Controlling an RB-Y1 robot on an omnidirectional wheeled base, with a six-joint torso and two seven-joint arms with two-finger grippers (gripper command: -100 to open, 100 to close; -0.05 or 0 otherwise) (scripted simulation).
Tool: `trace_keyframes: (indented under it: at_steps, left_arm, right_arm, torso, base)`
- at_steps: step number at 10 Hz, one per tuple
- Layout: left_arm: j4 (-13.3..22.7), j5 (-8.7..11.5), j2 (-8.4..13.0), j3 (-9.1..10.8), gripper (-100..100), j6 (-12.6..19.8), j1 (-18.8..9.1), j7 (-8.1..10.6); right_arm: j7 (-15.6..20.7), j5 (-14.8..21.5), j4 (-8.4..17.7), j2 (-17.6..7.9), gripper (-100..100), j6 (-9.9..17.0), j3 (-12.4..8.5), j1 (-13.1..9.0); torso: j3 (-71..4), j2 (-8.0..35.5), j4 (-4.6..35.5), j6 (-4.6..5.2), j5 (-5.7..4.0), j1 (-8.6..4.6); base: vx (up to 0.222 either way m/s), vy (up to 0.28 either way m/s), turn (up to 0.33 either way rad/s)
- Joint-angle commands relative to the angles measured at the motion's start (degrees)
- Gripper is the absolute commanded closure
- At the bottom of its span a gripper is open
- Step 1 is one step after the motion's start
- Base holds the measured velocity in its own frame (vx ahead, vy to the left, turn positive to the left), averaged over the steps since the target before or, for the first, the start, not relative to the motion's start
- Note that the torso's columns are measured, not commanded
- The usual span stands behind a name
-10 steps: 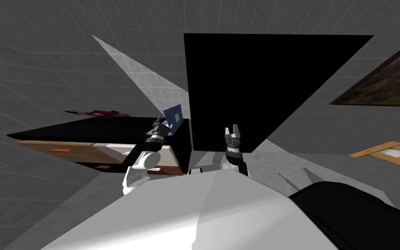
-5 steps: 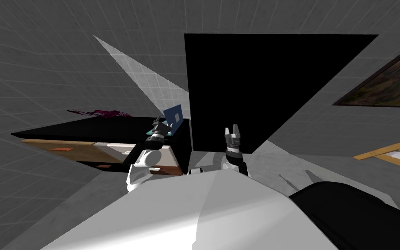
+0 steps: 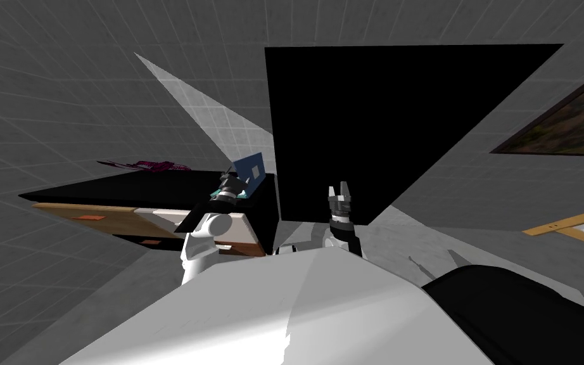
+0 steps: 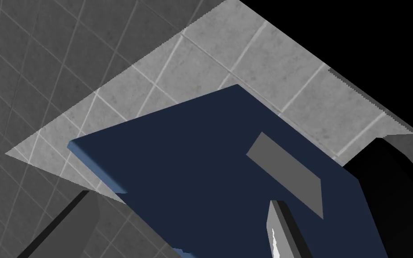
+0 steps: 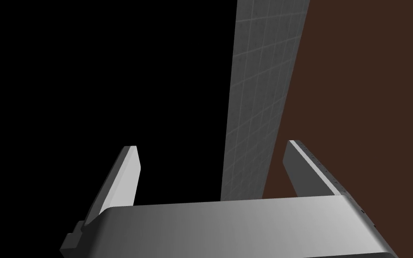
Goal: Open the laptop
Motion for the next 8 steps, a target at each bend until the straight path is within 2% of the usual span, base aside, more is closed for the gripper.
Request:
trace_keyframes:
  at_steps: [1, 6, 7, 8]
  left_arm:
    - [-1.4, -0.3, -1.8, -2.1, 100, -1.0, 2.6, -1.88]
    - [-3.5, -0.8, -4.5, -4.99, 100, -2.5, 6.3, -4.51]
    - [-3.1, -0.6, -4.1, -4.87, 100, -2.8, 5.3, -4.08]
    - [-2.6, -0.4, -4.3, -2.88, 100, -1.7, 4.0, -2.02]
  right_arm:
    - [0.0, 0.0, 0.0, 0.0, 0, 0.0, 0.0, 0.0]
    - [0.0, 0.0, 0.0, 0.0, 0, 0.0, 0.0, 0.0]
    - [0.0, 0.0, 0.0, 0.0, 0, 0.0, 0.0, 0.0]
    - [0.0, 0.0, 0.0, 0.0, 0, 0.0, 0.0, 0.0]
  torso:
    - [0.0, 0.0, -0.1, 0.11, 0.0, -0.07]
    - [0.1, 0.1, -0.2, -0.28, 0.17, 0.22]
    - [0.1, 0.1, -0.2, -0.3, 0.21, 0.3]
    - [0.0, 0.0, -0.1, -0.24, 0.13, 0.22]
  base:
    - [0.004, 0.065, -0.049]
    - [-0.004, 0.034, -0.017]
    - [-0.004, 0.007, -0.019]
    - [-0.01, -0.013, -0.047]
